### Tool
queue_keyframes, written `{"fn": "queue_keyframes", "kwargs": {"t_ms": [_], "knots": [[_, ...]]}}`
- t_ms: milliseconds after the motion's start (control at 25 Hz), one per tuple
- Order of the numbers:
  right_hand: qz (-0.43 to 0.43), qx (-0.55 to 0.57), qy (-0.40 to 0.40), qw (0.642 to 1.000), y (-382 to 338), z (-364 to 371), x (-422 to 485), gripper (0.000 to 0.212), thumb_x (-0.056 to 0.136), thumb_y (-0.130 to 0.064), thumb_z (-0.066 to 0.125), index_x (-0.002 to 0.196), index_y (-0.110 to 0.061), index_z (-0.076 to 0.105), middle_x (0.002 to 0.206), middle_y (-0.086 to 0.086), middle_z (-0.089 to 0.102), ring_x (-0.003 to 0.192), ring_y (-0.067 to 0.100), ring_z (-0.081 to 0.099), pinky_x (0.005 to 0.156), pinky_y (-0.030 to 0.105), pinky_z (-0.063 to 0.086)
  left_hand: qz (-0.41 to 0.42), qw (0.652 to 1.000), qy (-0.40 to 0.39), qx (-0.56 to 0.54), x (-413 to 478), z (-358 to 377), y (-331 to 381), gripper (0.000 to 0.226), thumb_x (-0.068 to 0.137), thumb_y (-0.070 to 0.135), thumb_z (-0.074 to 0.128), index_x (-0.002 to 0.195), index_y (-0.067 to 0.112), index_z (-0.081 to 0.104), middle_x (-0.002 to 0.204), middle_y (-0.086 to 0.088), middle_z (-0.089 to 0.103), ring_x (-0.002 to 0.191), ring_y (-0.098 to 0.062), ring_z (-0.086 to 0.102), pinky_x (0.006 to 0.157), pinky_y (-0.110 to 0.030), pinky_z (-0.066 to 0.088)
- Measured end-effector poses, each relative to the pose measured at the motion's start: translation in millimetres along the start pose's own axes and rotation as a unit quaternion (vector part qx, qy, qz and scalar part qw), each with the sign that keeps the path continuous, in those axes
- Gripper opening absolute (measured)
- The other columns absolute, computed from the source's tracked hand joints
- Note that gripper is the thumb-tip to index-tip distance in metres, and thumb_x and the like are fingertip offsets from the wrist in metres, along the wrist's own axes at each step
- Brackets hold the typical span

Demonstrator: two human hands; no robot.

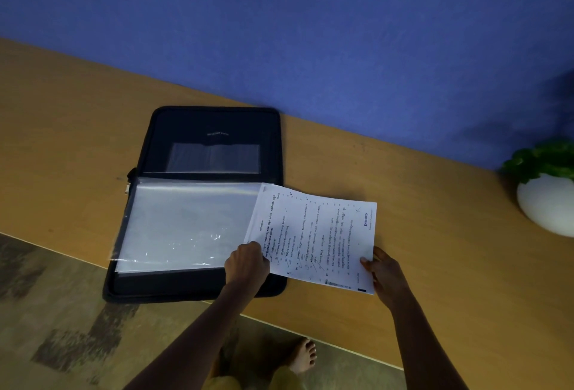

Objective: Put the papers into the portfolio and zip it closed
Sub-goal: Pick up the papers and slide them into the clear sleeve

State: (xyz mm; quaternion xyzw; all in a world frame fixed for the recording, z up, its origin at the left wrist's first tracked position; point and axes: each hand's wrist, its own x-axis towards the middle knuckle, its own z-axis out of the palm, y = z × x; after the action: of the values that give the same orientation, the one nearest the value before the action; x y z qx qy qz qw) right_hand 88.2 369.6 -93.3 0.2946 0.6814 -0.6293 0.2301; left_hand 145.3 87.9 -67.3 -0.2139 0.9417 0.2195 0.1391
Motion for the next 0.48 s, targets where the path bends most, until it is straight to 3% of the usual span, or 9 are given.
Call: {"fn": "queue_keyframes", "kwargs": {"t_ms": [320,480], "knots": [[-0.002,-0.008,-0.004,1.0,-10,8,3,0.039,0.093,0.004,0.053,0.127,-0.012,0.06,0.11,0.01,0.069,0.096,0.029,0.065,0.08,0.044,0.054,0.038,0.999,0.019,0.002,-5,1,15,0.014,0.093,0.022,0.055,0.094,0.01,0.061,0.092,-0.007,0.069,0.084,-0.023,0.069,0.062,-0.025,0.043],[0.0,-0.018,-0.01,1.0,-21,18,6,0.038,0.092,0.004,0.055,0.126,-0.012,0.061,0.102,0.007,0.069,0.089,0.025,0.065,0.073,0.04,0.054,0.041,0.999,0.016,0.002,-6,-4,19,0.013,0.094,0.021,0.053,0.093,0.01,0.06,0.094,-0.007,0.069,0.084,-0.023,0.068,0.064,-0.025,0.046]]}}
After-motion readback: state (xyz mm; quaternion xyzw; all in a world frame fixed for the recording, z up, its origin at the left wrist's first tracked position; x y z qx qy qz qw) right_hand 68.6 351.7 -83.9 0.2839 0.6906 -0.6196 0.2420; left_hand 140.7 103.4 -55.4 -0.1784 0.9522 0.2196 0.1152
